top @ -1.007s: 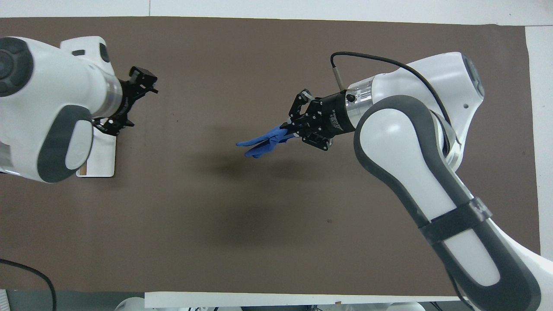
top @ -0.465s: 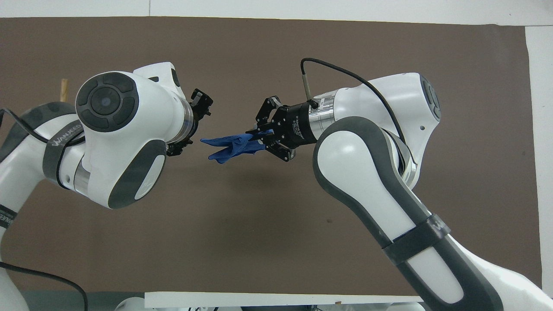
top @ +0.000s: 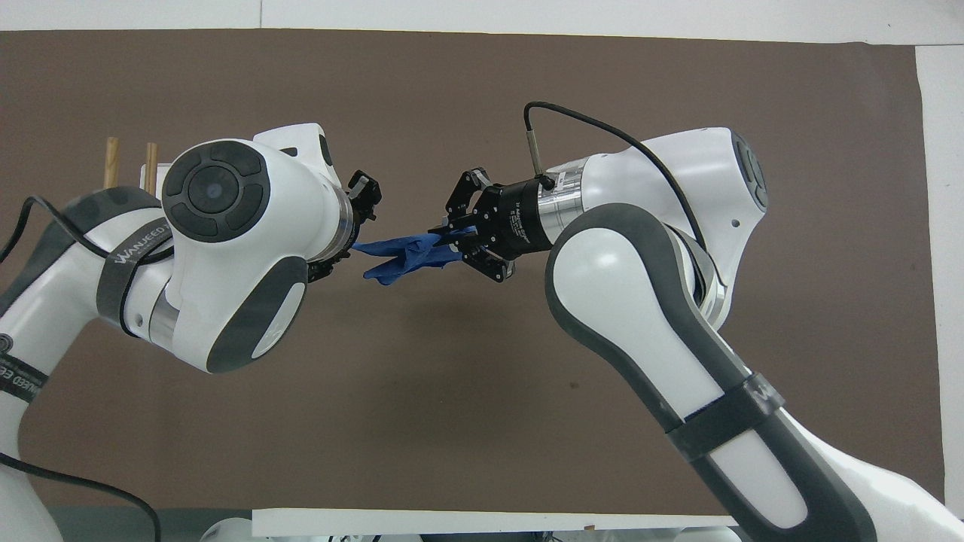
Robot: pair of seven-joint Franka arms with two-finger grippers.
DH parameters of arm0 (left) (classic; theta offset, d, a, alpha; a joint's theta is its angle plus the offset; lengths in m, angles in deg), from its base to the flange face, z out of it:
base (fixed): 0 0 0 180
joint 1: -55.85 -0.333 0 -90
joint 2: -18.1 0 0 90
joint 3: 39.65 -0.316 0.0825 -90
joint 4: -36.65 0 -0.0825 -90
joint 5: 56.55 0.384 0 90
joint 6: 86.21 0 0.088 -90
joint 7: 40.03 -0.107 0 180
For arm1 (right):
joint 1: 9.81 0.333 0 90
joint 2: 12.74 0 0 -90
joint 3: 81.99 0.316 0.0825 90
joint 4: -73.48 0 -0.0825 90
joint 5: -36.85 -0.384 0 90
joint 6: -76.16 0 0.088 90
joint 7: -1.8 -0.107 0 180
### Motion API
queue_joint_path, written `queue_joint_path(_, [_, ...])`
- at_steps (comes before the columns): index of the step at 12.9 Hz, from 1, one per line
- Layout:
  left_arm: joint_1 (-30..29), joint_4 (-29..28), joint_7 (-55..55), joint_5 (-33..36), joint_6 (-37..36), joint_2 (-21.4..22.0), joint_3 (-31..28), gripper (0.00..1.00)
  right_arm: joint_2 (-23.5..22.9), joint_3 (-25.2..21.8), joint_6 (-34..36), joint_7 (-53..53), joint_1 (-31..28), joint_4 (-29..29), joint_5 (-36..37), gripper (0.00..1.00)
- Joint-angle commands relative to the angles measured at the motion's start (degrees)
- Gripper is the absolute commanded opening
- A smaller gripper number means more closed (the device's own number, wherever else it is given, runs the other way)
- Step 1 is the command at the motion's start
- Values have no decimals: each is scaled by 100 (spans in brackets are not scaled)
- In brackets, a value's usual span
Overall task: Right arm passes towel to left arm to hang
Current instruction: 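Grasp the towel with the left gripper while the right gripper releases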
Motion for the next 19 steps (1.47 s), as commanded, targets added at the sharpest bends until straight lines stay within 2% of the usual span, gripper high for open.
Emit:
queue_joint_path(1, [191, -138, 125, -8, -167, 172, -63, 41, 15, -23, -56, -16, 44, -66, -126, 0])
queue_joint_path(2, [191, -137, 213, -8, -158, 172, -63, 28, 15, -23, -56, -16, 44, -66, -126, 0])
queue_joint_path(3, [191, -129, 222, -8, -176, 172, -63, 21, 15, -23, -56, -16, 44, -84, -126, 0])
queue_joint_path(5, [208, -129, 266, -8, -272, 172, -63, 13, 24, -23, -65, -7, 62, -84, -126, 0])
queue_joint_path(7, [331, -155, 345, -8, -360, 224, -63, 0, 24, -23, -65, -7, 62, -84, -126, 0])
queue_joint_path(10, [305, -103, 345, -8, -360, 207, -63, 0, 24, -23, -65, -7, 62, -84, -126, 0])
queue_joint_path(11, [270, -50, 337, 1, -343, 172, -63, 0, 24, -23, -65, -16, 62, -84, -126, 4])
queue_joint_path(12, [253, 55, 267, 10, -308, 145, -72, 0, 24, -23, -65, -16, 62, -84, -126, 17])
queue_joint_path(13, [253, 117, 223, 62, -264, 128, -72, 0, 24, -32, -56, 19, 53, -84, -91, 50])
queue_joint_path(14, [253, 222, 66, 80, -264, 49, -72, 0, 15, -41, -56, 124, 53, -58, 31, 100])
queue_joint_path(16, [235, 538, -461, 98, -421, -65, -89, 0, 24, -49, 5, 693, 1, 30, 1098, 100])
queue_joint_path(18, [200, 741, -672, 386, -605, -109, -107, 0, 59, -84, 162, 1265, -70, 179, 2766, 100])
queue_joint_path(19, [113, 750, -952, 501, -780, -110, -124, 0, 76, -102, 407, 1633, -305, 293, 3558, 100])
